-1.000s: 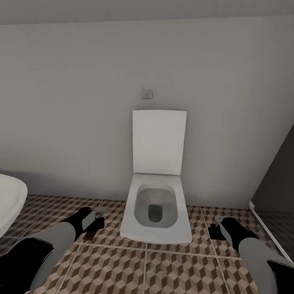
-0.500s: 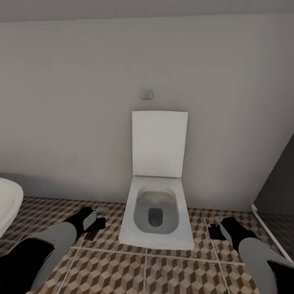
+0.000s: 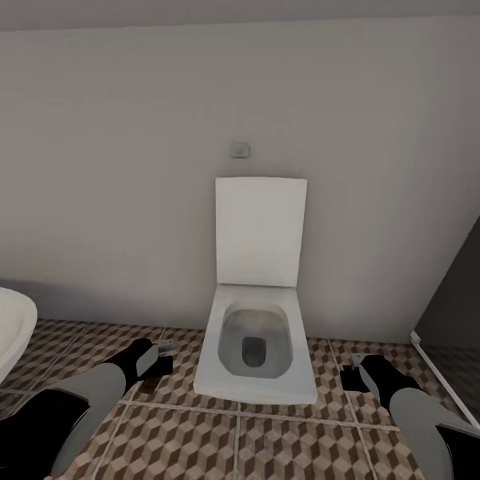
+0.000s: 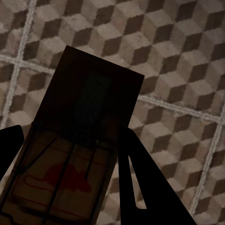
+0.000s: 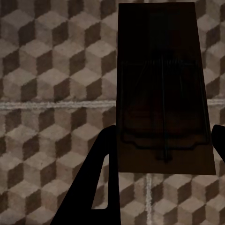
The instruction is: Take the four mousetraps from the cabinet in the bathroom and place them on the bathroom floor. Make sure all four end up on the same floor surface, and ensure that at least two of them are either under or directly next to the same bathroom sink.
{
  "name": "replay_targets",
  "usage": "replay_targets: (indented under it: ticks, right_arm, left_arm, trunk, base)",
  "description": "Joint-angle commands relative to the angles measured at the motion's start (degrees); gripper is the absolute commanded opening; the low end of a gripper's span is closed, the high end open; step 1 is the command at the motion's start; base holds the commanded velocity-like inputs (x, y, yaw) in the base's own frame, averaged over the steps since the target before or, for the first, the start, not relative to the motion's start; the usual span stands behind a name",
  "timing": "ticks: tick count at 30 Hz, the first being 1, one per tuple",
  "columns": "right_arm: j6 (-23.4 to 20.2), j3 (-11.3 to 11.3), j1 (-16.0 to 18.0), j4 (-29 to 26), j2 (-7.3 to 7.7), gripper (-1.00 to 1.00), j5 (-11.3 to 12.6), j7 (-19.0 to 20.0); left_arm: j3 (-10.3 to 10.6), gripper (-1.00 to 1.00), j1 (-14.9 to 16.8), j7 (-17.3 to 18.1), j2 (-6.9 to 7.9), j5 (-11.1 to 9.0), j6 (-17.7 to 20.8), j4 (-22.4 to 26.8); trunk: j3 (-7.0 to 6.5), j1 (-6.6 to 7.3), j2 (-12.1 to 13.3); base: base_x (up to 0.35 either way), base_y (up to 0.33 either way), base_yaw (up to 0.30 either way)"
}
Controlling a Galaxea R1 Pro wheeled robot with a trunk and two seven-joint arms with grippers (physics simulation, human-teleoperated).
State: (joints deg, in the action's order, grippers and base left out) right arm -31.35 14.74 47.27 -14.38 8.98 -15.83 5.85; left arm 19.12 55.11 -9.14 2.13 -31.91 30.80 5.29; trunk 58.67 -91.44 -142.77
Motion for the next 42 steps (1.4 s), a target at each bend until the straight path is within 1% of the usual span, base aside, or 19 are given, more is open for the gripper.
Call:
replay_targets:
  ticks: [1,5,6,13,15,18,20,21,24,42]
  right_arm:
    - [-0.29,0.38,0.01,-0.12,-0.02,-1.0,-0.53,0.56]
    - [-0.29,0.38,0.01,-0.12,-0.09,-1.0,-0.52,0.56]
    - [-0.29,0.38,0.01,-0.12,-0.09,-1.0,-0.52,0.56]
    - [-0.38,0.37,0.01,-0.03,-0.15,-1.0,-0.52,0.36]
    - [-0.68,0.37,0.01,0.29,-0.76,-1.0,-0.59,-0.25]
    - [-0.79,0.41,0.01,0.49,-1.56,-1.0,-0.39,-1.86]
    - [-0.81,0.44,0.01,0.6,-1.84,-1.0,-0.15,-4.14]
    - [-0.81,0.5,0.01,0.67,-1.96,-1.0,0.04,-6.1]
    - [-0.79,0.54,0.01,1.31,-2.02,-1.0,0.13,-7.22]
    - [-0.4,0.48,0.01,1.99,-2.04,-1.0,-0.51,-7.7]
  left_arm:
    - [0.31,-1.0,-0.01,-0.29,0.04,-0.61,0.31,0.16]
    - [0.31,-1.0,-0.01,-0.32,0.06,-0.61,0.31,0.16]
    - [0.31,-1.0,-0.01,-0.33,0.06,-0.61,0.31,0.16]
    - [0.31,-1.0,-0.01,-0.35,0.05,-0.68,0.44,0.1]
    - [0.31,-1.0,-0.01,-0.29,0.0,-0.69,0.47,0.12]
    - [0.31,-1.0,-0.01,-0.25,0.05,-0.7,0.48,0.12]
    - [0.33,-1.0,-0.01,-0.21,0.16,-0.65,0.48,0.14]
    - [0.31,-1.0,-0.01,-0.19,0.21,-0.63,0.49,0.24]
    - [0.37,-1.0,-0.01,-0.18,0.15,-0.61,0.49,0.47]
    - [0.4,-1.0,-0.01,-0.2,-0.02,-0.57,0.49,0.78]
  trunk:
    - [0.05,0.01,-0.02]
    - [0.05,0.01,-0.02]
    - [0.23,-0.21,-0.42]
    - [1.78,-0.41,-0.56]
    - [2.22,-0.46,-0.59]
    - [2.89,-0.54,-0.63]
    - [3.33,-0.59,-0.65]
    - [3.55,-0.62,-0.67]
    - [4.22,-0.69,-0.71]
    - [8.2,-1.16,-0.95]
  base:
    - [0.0,0.0,0.0]
    - [0.0,0.0,0.0]
    - [0.0,0.0,0.0]
    - [0.0,0.0,0.0]
    - [0.0,0.0,0.0]
    - [0.0,0.0,0.0]
    - [0.0,0.0,0.0]
    - [0.0,0.0,0.0]
    - [0.0,0.0,0.0]
    - [0.0,0.0,0.0]
